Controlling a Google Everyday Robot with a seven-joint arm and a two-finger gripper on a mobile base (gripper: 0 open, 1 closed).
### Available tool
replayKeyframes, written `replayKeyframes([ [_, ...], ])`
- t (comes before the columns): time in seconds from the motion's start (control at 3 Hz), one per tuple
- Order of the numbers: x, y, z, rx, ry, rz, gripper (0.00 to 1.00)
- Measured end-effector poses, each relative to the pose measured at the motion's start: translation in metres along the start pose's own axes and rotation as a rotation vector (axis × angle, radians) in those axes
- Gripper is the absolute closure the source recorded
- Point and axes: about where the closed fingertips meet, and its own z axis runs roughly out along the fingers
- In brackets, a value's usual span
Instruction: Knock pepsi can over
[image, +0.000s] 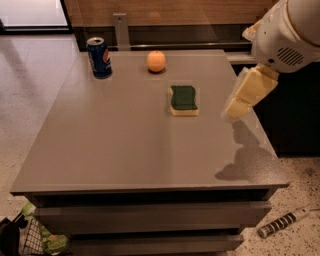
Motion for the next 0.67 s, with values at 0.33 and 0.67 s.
replayKeyframes([
  [0.33, -0.029, 0.003, 0.029, 0.026, -0.195, 0.151, 0.00],
  [0.67, -0.047, -0.001, 0.042, 0.043, -0.377, 0.249, 0.00],
])
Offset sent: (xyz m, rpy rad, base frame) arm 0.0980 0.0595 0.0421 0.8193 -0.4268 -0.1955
